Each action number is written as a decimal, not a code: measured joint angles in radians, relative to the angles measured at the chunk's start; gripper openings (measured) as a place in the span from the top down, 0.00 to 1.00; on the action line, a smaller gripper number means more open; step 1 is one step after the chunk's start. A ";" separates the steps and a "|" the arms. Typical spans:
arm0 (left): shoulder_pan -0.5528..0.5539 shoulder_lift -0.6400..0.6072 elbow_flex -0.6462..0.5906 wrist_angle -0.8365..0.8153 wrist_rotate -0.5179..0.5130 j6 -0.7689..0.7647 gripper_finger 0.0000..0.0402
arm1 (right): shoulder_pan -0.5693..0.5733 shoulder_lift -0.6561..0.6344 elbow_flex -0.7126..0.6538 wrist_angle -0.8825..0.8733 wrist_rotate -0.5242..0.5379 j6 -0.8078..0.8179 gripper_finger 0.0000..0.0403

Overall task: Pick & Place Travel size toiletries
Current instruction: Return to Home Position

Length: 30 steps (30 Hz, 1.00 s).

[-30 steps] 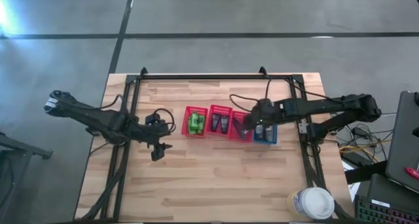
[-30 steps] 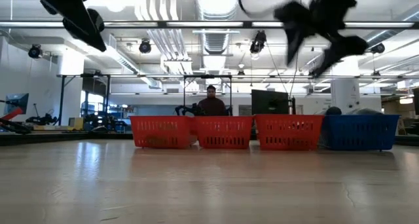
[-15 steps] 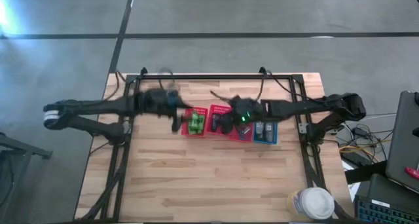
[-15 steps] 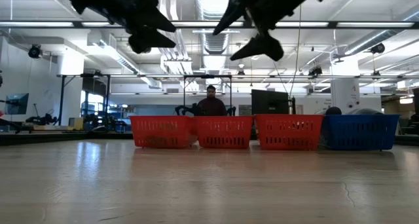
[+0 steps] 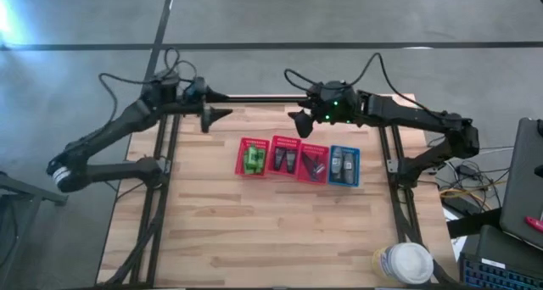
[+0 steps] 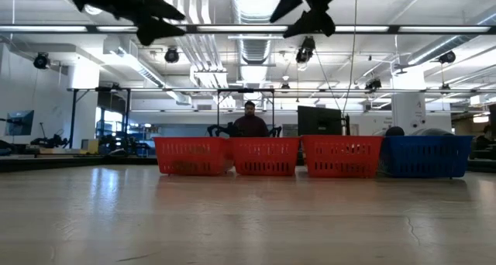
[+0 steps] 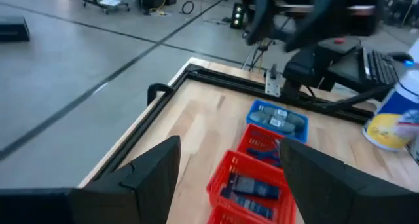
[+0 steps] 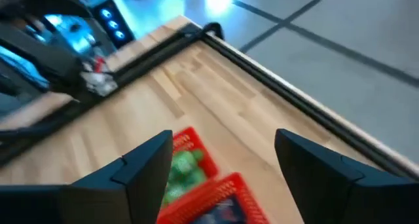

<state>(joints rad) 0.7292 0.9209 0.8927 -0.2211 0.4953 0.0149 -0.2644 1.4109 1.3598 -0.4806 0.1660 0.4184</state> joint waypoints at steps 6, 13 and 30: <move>0.005 -0.190 0.006 -0.197 -0.074 0.018 0.34 | -0.023 -0.011 -0.015 -0.016 0.062 -0.140 0.40; 0.005 -0.438 0.015 -0.294 -0.255 -0.031 0.34 | -0.060 0.012 -0.040 0.004 0.065 -0.223 0.46; 0.002 -0.757 -0.142 -0.430 -0.546 0.131 0.34 | -0.064 0.088 -0.047 0.079 0.037 -0.235 0.56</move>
<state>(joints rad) 0.7317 0.1634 0.7508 -0.6508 -0.0509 0.1459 -0.3283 1.4987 1.3128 -0.4019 0.2028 0.1835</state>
